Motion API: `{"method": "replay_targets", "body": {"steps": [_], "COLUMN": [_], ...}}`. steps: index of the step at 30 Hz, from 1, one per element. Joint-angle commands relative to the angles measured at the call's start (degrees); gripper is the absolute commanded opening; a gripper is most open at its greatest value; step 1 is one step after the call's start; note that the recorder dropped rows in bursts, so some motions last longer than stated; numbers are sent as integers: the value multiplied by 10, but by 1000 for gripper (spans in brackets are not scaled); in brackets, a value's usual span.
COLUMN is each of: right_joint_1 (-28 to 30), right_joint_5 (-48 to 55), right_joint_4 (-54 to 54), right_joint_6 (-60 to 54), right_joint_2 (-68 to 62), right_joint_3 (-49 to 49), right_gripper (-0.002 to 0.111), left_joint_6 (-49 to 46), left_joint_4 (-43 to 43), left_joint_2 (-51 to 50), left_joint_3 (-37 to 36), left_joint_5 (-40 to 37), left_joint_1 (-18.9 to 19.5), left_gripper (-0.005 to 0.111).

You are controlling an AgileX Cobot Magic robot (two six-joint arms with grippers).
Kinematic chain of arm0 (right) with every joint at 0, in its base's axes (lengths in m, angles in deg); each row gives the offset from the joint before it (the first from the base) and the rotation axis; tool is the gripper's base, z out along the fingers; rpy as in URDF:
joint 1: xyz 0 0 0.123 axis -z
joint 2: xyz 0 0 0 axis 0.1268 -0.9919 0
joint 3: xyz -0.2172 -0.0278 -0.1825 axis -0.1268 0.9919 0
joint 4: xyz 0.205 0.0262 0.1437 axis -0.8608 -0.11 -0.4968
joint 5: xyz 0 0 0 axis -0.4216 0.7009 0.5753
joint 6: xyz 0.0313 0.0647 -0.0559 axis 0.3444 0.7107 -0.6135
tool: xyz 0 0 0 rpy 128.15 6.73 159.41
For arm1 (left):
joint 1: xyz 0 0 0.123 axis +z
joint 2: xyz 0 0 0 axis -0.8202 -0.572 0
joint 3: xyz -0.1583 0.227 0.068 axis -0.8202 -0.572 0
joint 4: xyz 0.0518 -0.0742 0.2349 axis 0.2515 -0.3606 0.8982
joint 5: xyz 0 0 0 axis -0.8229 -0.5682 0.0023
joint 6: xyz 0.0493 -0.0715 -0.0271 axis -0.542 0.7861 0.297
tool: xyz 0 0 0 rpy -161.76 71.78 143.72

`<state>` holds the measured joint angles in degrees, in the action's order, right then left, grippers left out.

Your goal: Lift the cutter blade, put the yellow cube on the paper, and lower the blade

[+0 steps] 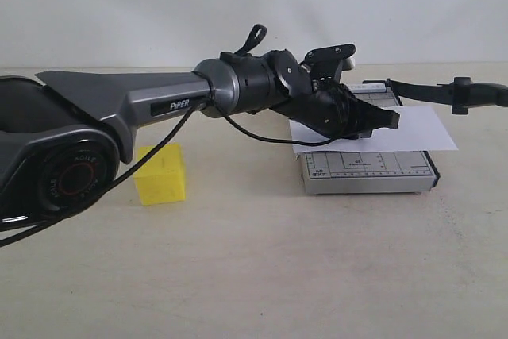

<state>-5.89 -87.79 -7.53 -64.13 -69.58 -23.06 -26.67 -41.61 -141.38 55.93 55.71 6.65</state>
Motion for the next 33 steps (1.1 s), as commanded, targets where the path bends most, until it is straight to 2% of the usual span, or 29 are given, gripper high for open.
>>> {"method": "replay_targets", "body": {"steps": [1, 6, 10, 14, 16, 21, 23, 26, 29, 33], "right_joint_1": [-1, -1, -1, -1, -1, -1, -1, -1, -1, -1], "right_joint_5": [-3, -1, -1, -1, -1, -3, -3, -3, -2, -2], "right_joint_4": [0, -1, -1, -1, -1, -1, -1, -1, -1, -1], "right_joint_6": [-1, -1, 0, 0, 0, 0, 0, 0, 0, 0], "right_joint_2": [1, 1, 1, 1, 1, 1, 1, 1, 1, 1], "right_joint_3": [3, 3, 3, 3, 3, 3, 3, 3, 3, 3], "right_gripper": [0, 0, 0, 0, 0, 0, 0, 0, 0, 0], "left_joint_6": [2, 2, 4, 57, 115, 310, 390, 451, 473, 513], "left_joint_4": [2, 2, 17, 102, 177, 399, 460, 472, 469, 469], "left_joint_2": [-9, 25, 97, 153, 175, 239, 273, 325, 380, 444], "left_joint_3": [1, 15, 15, -3, -44, -243, -336, -442, -502, -529], "left_joint_5": [5, 14, 102, 164, 185, 201, 215, 241, 255, 228], "left_joint_1": [-2, -2, -2, -1, -1, 13, 33, 85, 144, 227], "left_gripper": [4, 4, 4, 4, 4, 4, 4, 4, 4, 4]}}
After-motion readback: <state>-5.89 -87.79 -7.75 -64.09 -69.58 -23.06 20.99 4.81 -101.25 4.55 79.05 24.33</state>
